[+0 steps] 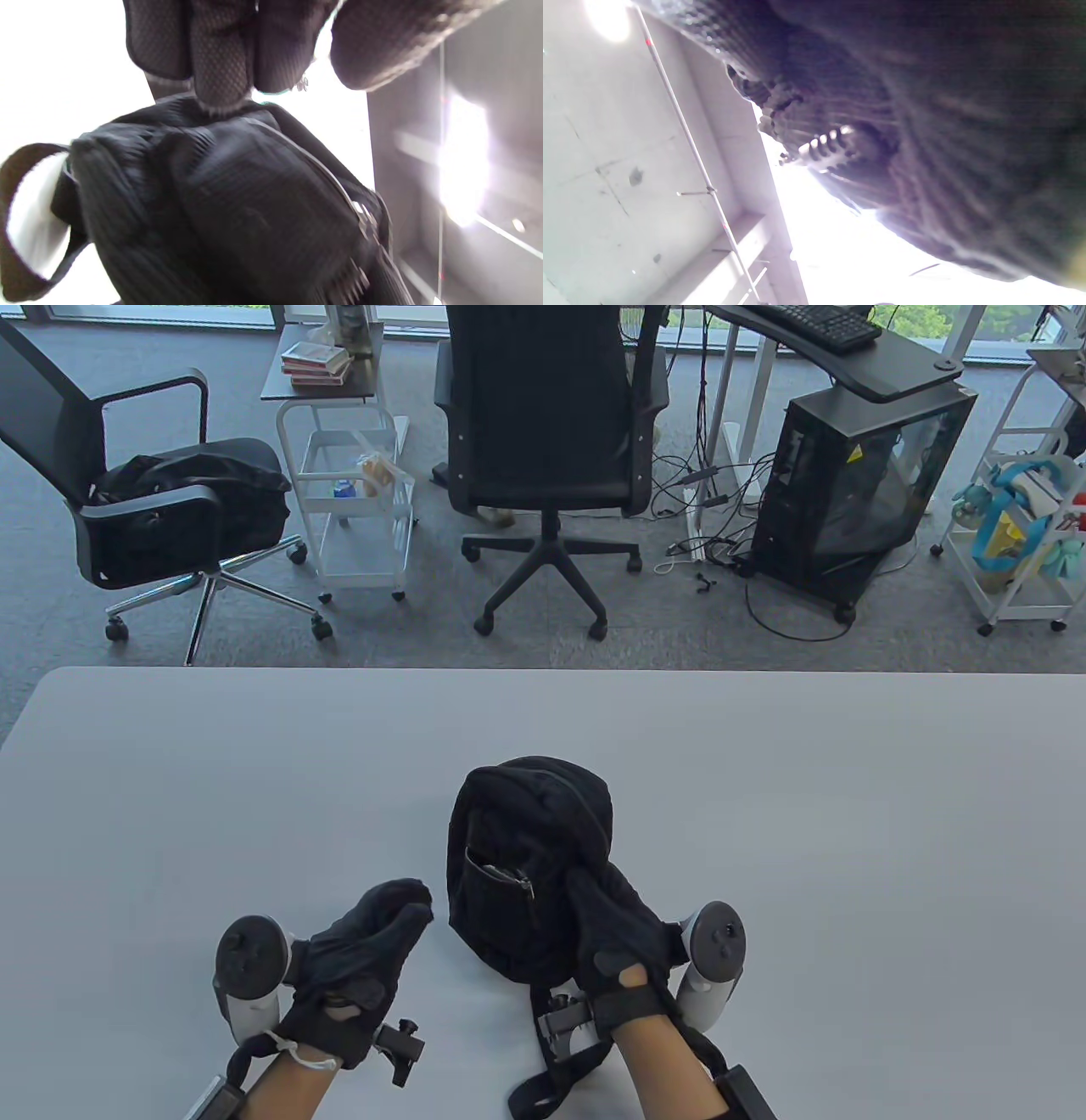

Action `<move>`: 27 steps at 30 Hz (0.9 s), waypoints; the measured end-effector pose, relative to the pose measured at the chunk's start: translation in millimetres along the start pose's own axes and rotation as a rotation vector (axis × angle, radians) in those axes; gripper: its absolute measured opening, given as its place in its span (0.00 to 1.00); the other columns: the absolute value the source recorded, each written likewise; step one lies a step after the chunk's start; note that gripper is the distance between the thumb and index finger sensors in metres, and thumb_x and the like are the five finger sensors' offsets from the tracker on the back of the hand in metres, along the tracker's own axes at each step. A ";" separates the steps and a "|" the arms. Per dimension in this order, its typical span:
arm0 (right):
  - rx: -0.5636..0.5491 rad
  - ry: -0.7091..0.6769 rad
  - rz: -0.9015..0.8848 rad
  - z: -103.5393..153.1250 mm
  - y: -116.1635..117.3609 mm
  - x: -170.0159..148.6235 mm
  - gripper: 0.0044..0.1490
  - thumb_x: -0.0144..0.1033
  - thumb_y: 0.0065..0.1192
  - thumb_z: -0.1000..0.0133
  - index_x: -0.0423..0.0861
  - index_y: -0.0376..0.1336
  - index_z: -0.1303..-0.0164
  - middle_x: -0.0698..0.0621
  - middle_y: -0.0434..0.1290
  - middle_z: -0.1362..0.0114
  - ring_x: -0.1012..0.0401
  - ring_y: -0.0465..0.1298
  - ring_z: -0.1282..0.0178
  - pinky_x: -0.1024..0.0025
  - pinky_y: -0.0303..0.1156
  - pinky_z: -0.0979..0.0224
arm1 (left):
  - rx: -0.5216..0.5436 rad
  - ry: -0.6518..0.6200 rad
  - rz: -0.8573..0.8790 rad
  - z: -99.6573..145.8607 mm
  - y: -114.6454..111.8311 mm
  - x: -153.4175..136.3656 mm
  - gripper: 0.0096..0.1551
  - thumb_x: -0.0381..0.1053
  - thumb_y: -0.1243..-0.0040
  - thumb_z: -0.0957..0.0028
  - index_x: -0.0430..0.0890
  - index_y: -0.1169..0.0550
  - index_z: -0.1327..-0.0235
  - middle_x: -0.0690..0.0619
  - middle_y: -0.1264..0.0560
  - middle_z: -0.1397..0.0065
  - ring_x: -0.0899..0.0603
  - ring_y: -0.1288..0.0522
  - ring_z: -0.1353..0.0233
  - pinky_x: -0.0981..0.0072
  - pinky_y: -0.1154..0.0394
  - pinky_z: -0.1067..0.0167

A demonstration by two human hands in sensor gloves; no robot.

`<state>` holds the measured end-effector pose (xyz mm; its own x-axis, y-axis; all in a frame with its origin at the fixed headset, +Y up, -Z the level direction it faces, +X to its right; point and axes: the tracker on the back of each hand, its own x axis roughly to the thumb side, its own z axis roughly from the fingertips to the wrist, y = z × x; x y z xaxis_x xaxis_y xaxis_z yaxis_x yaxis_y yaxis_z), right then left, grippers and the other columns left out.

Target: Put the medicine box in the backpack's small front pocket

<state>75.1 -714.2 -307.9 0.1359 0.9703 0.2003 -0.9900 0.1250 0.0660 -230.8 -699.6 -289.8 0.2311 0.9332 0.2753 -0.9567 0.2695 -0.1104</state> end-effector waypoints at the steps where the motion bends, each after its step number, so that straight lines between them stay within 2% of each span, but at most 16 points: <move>1: 0.026 -0.005 0.030 1.2 6.3 -0.2 0.35 0.49 0.56 0.37 0.33 0.63 0.32 0.39 0.75 0.33 0.41 0.78 0.34 0.34 0.64 0.33 | -0.052 -0.015 -0.029 -0.3 -4.3 3.6 0.22 0.58 0.34 0.44 0.42 0.12 0.51 0.42 0.13 0.46 0.28 0.19 0.42 0.23 0.37 0.40; 3: 0.078 -0.023 0.081 5.3 20.7 0.5 0.36 0.50 0.55 0.37 0.34 0.62 0.31 0.39 0.75 0.33 0.42 0.78 0.34 0.35 0.64 0.33 | -0.073 -0.014 -0.069 1.7 -8.9 5.8 0.25 0.61 0.34 0.44 0.42 0.12 0.51 0.41 0.13 0.45 0.28 0.19 0.42 0.23 0.38 0.40; 6: 0.124 -0.047 0.148 13.8 43.3 2.5 0.37 0.49 0.55 0.38 0.33 0.61 0.30 0.38 0.73 0.31 0.39 0.76 0.33 0.33 0.63 0.33 | -0.102 -0.006 -0.186 5.8 -12.2 6.3 0.46 0.78 0.35 0.49 0.36 0.15 0.48 0.37 0.15 0.44 0.24 0.22 0.40 0.20 0.39 0.41; 8: 0.109 -0.098 0.238 16.8 52.5 1.8 0.38 0.50 0.55 0.39 0.34 0.61 0.30 0.38 0.72 0.31 0.39 0.76 0.32 0.34 0.63 0.34 | -0.106 0.016 -0.316 8.1 -14.0 8.6 0.51 0.81 0.34 0.50 0.36 0.19 0.43 0.36 0.19 0.39 0.23 0.25 0.37 0.20 0.41 0.40; 11: 0.107 -0.069 0.236 18.0 56.5 0.8 0.38 0.49 0.55 0.39 0.33 0.61 0.30 0.37 0.71 0.31 0.39 0.75 0.32 0.35 0.63 0.34 | -0.070 0.026 -0.441 8.4 -17.3 13.2 0.38 0.67 0.27 0.48 0.37 0.19 0.44 0.38 0.18 0.39 0.24 0.24 0.37 0.20 0.40 0.41; 14: 0.092 -0.041 0.208 16.1 51.1 -0.9 0.38 0.49 0.56 0.39 0.32 0.62 0.31 0.37 0.73 0.32 0.39 0.76 0.34 0.34 0.64 0.34 | -0.055 0.013 -0.438 6.6 -16.9 14.7 0.22 0.51 0.29 0.46 0.38 0.16 0.48 0.40 0.16 0.42 0.26 0.22 0.39 0.21 0.39 0.41; 17: 0.073 0.004 0.138 12.7 42.5 -4.0 0.36 0.48 0.56 0.38 0.32 0.63 0.32 0.37 0.74 0.33 0.39 0.78 0.35 0.34 0.64 0.35 | -0.050 0.027 -0.393 5.2 -12.6 13.8 0.19 0.50 0.30 0.45 0.40 0.16 0.47 0.40 0.16 0.42 0.26 0.22 0.39 0.22 0.39 0.40; 20: 0.044 0.062 0.017 8.4 29.8 -9.7 0.35 0.47 0.56 0.38 0.33 0.65 0.32 0.37 0.75 0.34 0.39 0.78 0.36 0.34 0.64 0.35 | 0.028 -0.046 -0.403 2.7 -0.1 16.8 0.20 0.50 0.30 0.46 0.41 0.16 0.47 0.41 0.16 0.42 0.26 0.22 0.38 0.22 0.39 0.40; 23: 0.080 0.114 -0.135 3.7 20.4 -10.8 0.35 0.47 0.55 0.37 0.34 0.64 0.31 0.37 0.75 0.33 0.39 0.78 0.34 0.33 0.63 0.34 | 0.086 -0.089 -0.458 -0.1 13.6 17.2 0.20 0.51 0.29 0.46 0.42 0.15 0.47 0.41 0.16 0.42 0.27 0.21 0.38 0.22 0.38 0.40; 27: 0.095 0.099 -0.180 2.3 18.0 -5.0 0.35 0.48 0.55 0.37 0.33 0.64 0.32 0.37 0.75 0.34 0.40 0.78 0.36 0.33 0.64 0.34 | 0.131 -0.097 -0.496 -4.1 25.7 15.6 0.21 0.51 0.28 0.47 0.43 0.16 0.46 0.42 0.16 0.41 0.27 0.21 0.38 0.22 0.38 0.40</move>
<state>56.7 -717.2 -305.5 0.3012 0.9502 0.0804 -0.9412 0.2827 0.1851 -251.1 -677.2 -292.2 0.6509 0.6726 0.3522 -0.7517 0.6358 0.1750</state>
